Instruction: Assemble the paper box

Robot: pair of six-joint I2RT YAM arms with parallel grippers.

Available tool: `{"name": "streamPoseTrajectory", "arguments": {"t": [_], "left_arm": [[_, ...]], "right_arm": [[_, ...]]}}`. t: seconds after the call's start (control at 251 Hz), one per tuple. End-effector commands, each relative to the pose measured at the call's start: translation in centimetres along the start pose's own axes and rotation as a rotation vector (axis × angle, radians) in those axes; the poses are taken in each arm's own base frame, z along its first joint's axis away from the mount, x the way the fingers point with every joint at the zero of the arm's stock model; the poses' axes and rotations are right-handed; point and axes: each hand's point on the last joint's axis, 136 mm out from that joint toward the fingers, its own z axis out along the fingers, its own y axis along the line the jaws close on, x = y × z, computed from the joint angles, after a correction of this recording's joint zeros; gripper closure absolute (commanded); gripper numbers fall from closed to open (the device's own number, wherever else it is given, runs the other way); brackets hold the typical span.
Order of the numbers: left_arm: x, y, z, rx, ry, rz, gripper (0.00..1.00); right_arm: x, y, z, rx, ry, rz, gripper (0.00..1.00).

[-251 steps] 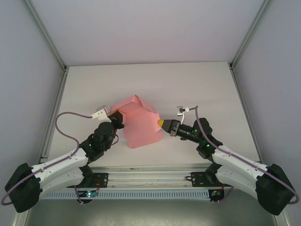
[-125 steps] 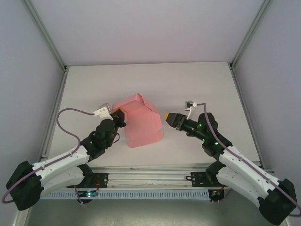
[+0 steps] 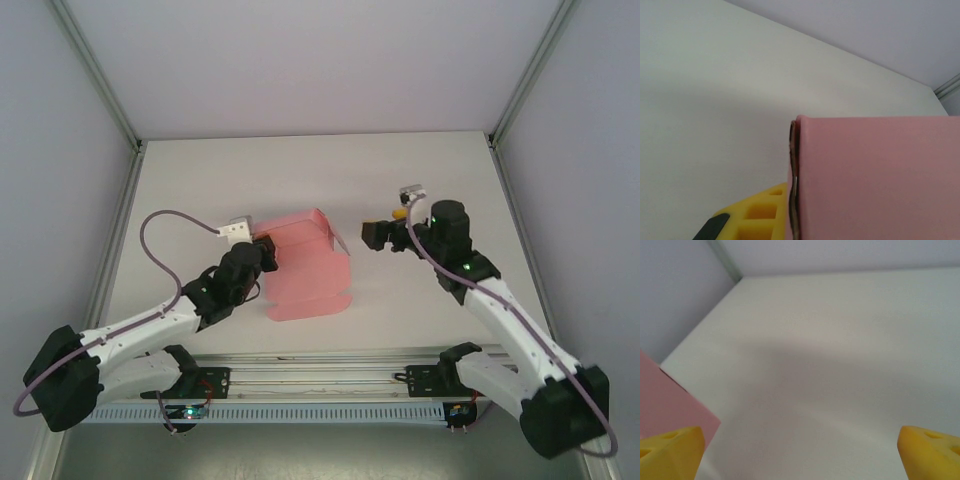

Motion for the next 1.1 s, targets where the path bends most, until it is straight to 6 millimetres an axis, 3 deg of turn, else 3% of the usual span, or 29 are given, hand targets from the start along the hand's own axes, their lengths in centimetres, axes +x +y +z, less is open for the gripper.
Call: {"name": "streamPoseTrajectory", "arguments": {"t": [0.0,0.403,0.519,0.666,0.886,1.098], "left_arm": [[-0.6,-0.4,0.5,-0.003,-0.002,-0.002,1.0],[0.4,-1.0,2.0,-0.01,0.044,0.003,1.0],[0.4,-1.1,2.0,-0.006,0.046,0.006,1.0],[0.5,-1.7,2.1,0.018,0.062,0.015,1.0],[1.0,-2.0,2.2,0.031,0.088,0.033,1.0],[1.3,-2.3,2.4,0.038,0.107,0.052,1.0]], "right_arm": [[1.1,2.4,0.9,-0.165,0.092,-0.133,0.02],[3.5,5.8,1.7,-0.382,0.168,-0.184,0.05],[4.5,6.5,2.3,-0.423,0.204,-0.199,0.09],[4.4,7.1,3.3,-0.436,0.222,-0.212,0.15],[3.1,5.6,5.0,-0.254,0.222,-0.237,0.2],[1.2,4.5,5.0,-0.08,0.169,-0.263,0.23]]}}
